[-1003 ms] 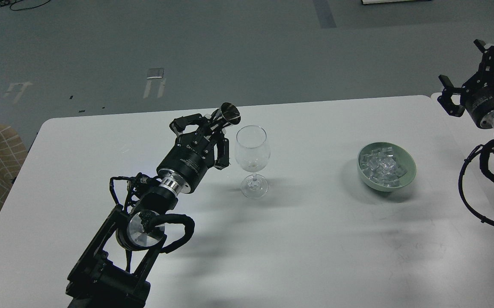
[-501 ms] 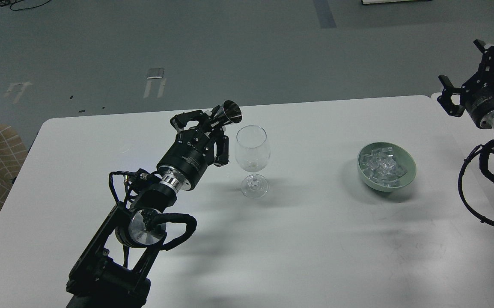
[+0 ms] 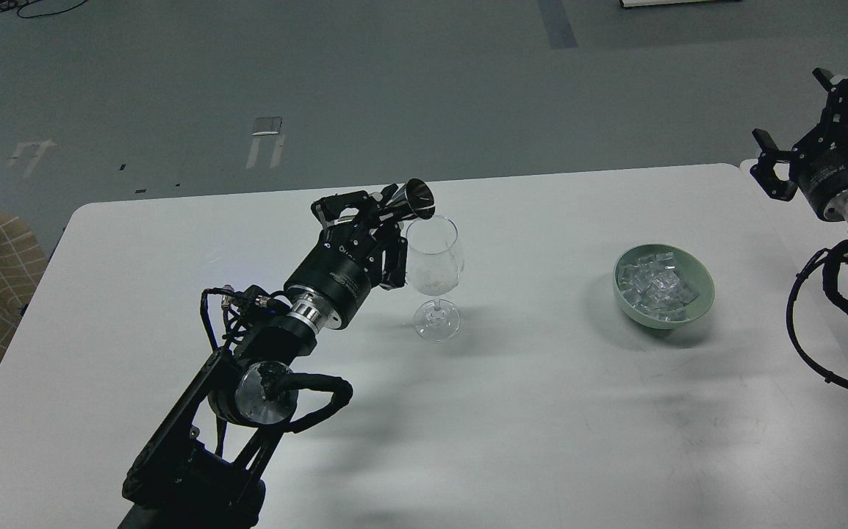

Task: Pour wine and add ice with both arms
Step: 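Tilt the jigger over the wine glass with the left gripper to pour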

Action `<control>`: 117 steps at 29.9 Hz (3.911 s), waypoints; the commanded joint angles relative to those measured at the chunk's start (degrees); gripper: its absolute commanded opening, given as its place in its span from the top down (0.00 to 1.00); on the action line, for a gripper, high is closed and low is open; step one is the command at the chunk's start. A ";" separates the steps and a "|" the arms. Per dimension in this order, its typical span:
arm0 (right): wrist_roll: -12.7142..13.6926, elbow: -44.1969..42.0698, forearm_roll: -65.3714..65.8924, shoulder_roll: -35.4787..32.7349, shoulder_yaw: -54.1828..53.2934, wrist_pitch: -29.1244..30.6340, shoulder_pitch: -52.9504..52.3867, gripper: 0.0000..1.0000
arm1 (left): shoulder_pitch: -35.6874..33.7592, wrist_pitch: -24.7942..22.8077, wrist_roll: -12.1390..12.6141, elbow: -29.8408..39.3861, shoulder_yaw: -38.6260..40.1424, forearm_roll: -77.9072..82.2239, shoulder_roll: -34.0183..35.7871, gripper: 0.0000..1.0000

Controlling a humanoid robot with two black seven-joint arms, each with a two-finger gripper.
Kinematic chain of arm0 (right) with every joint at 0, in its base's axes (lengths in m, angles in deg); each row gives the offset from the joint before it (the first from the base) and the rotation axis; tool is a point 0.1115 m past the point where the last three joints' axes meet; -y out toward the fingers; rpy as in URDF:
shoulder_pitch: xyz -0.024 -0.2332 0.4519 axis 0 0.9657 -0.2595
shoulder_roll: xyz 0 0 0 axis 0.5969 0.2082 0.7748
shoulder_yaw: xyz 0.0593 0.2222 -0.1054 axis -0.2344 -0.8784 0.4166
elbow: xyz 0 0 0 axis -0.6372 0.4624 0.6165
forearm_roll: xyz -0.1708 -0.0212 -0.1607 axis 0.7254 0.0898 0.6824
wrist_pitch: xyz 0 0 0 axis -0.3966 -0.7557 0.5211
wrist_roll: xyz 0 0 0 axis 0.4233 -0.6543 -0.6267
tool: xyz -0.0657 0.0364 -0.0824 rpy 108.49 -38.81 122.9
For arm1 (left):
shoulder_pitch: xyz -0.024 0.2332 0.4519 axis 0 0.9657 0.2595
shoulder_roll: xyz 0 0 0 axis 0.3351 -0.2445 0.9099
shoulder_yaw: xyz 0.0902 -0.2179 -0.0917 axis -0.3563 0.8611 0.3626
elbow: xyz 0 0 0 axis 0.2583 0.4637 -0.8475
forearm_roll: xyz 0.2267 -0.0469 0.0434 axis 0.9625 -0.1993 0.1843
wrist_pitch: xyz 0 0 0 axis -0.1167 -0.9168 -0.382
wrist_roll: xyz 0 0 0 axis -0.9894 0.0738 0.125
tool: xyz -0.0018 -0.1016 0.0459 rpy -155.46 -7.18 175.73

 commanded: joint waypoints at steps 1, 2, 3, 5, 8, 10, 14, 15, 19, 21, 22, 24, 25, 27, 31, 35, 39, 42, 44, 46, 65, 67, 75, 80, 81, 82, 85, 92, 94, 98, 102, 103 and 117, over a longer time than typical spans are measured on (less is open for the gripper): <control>-0.04 0.00 0.00 -0.06 -0.09 0.00 0.02 0.00 | -0.49 -0.07 0.03 -0.37 -0.07 0.00 0.00 1.00; -0.04 0.00 0.00 0.02 0.00 0.00 0.02 0.00 | -0.66 -0.07 -0.06 -0.54 -0.07 0.00 0.00 1.00; -0.04 0.00 0.00 -0.06 -0.09 0.00 0.02 0.00 | -0.84 -0.07 0.03 -0.72 -0.07 0.00 0.00 1.00; -0.04 0.00 0.00 -0.06 -0.09 0.00 0.02 0.00 | -1.10 -0.16 -0.06 -0.89 -0.07 0.09 0.00 1.00; -0.04 0.00 0.00 -0.06 -0.09 0.00 0.02 0.00 | -1.28 -0.16 -0.06 -0.90 -0.25 0.61 0.00 1.00; 0.05 0.00 0.00 -0.06 -0.09 0.00 0.02 0.00 | -1.37 -0.24 -0.06 -0.90 -0.34 1.75 0.00 1.00; -0.04 0.00 0.00 0.02 -0.18 0.00 0.02 0.00 | -1.37 -0.51 -0.06 -1.25 -0.34 2.11 0.00 1.00; -0.04 0.00 0.00 -0.06 -0.18 0.00 -0.07 0.00 | -1.37 -0.51 -0.06 -1.25 -0.34 2.11 0.00 1.00; -0.04 0.00 0.00 -0.06 -0.18 0.00 0.02 0.00 | -1.37 -0.86 -0.06 -1.16 -0.42 2.54 0.00 1.00; -0.04 0.00 0.00 -0.06 -0.26 0.00 0.02 0.00 | -1.37 -1.39 -0.06 -1.25 -0.42 3.25 0.00 1.00; -0.04 0.00 0.00 -0.06 -0.26 0.00 0.02 0.00 | -1.45 -1.47 -0.06 -1.25 -0.42 3.43 0.00 1.00; -0.04 0.00 0.00 -0.06 -0.26 0.00 0.02 0.00 | -1.45 -2.00 -0.06 -1.25 -0.42 3.95 0.00 1.00; -0.04 0.00 0.00 -0.06 -0.26 0.00 0.02 0.00 | -1.45 -2.26 -0.06 -1.25 -0.42 4.30 0.00 1.00; -0.04 0.00 0.00 0.02 -0.26 0.00 0.02 0.00 | -1.45 -2.27 -0.06 -1.25 -0.42 4.66 0.00 1.00; 0.04 0.00 0.00 -0.06 -0.26 0.00 0.02 0.00 | -1.37 -2.35 -0.06 -1.25 -0.42 5.45 0.00 1.00; -0.04 0.00 0.00 0.03 -0.26 0.00 0.02 0.00 | -2.15 -2.35 -0.06 -1.16 -0.42 5.71 0.00 1.00; -0.04 0.00 0.00 0.03 -0.26 0.00 0.02 0.00 | -3.04 -2.35 -0.06 -1.25 -0.51 5.98 0.00 1.00; -0.04 0.00 0.00 -0.06 -0.26 0.00 0.10 0.00 | -3.04 -2.44 -0.06 -1.25 -0.51 6.85 0.00 1.00; -0.04 0.00 0.00 -0.06 -0.26 0.00 0.10 0.00 | -3.04 -2.53 -0.06 -1.25 -0.69 7.20 0.00 1.00; -0.04 0.00 0.00 -0.06 -0.35 0.00 0.10 0.00 | -3.04 -2.53 -0.15 -1.25 -1.04 7.38 0.35 1.00; -0.04 0.00 0.00 -0.06 -0.35 0.00 0.10 0.00 | -3.65 -3.85 -0.67 -2.56 -1.21 10.72 3.52 1.00; -0.04 0.00 0.00 -0.06 -0.35 0.00 0.10 0.00 | -3.65 -3.85 -0.67 -2.74 -1.21 10.98 3.43 1.00; -0.04 0.00 0.00 -0.41 -0.35 0.00 0.10 0.00 | -3.74 -4.73 -0.76 -3.18 -1.21 13.36 3.69 1.00; -0.04 0.00 0.00 -0.41 -0.35 0.00 0.10 0.00 | -3.92 -4.99 -0.59 -2.83 -1.30 14.15 3.87 1.00; -0.04 0.00 0.00 -0.41 -0.35 0.00 0.10 0.00 | -4.00 -5.08 -0.59 -2.74 -1.30 14.41 3.87 1.00; -0.04 0.00 0.00 -0.41 -0.35 0.09 0.10 0.00 | -4.00 -5.08 -0.59 -2.65 -1.30 14.76 3.87 1.00; -0.04 0.00 0.00 -0.41 -0.35 0.09 0.10 0.00 | -5.41 -5.08 -0.59 -2.74 -1.30 15.38 4.04 1.00; -0.04 0.00 0.00 -1.12 -0.35 0.18 0.10 0.00 | -5.68 -5.25 -0.67 -3.18 -1.30 15.47 5.36 1.00; -0.04 0.08 0.00 -1.12 -0.35 0.18 0.10 0.00 | -5.67 -5.34 -0.76 -3.18 -1.30 15.47 6.06 1.00; -0.04 1.84 0.00 -1.73 -0.26 0.35 0.19 0.00 | -5.76 -5.87 -0.76 -3.18 -1.30 15.47 7.29 1.00; -0.04 2.55 0.00 -1.82 -0.26 0.35 0.28 0.00 | -6.02 -6.22 -0.76 -3.18 -1.30 15.47 8.35 1.00; -0.04 2.55 0.00 -1.82 -0.26 0.35 0.28 0.00 | -6.03 -6.31 -0.76 -3.18 -1.30 15.47 8.52 1.00; -0.04 2.63 0.00 -1.82 -0.26 0.44 0.37 0.00 | -6.81 -8.77 -0.67 -3.18 -1.30 23.19 8.88 1.00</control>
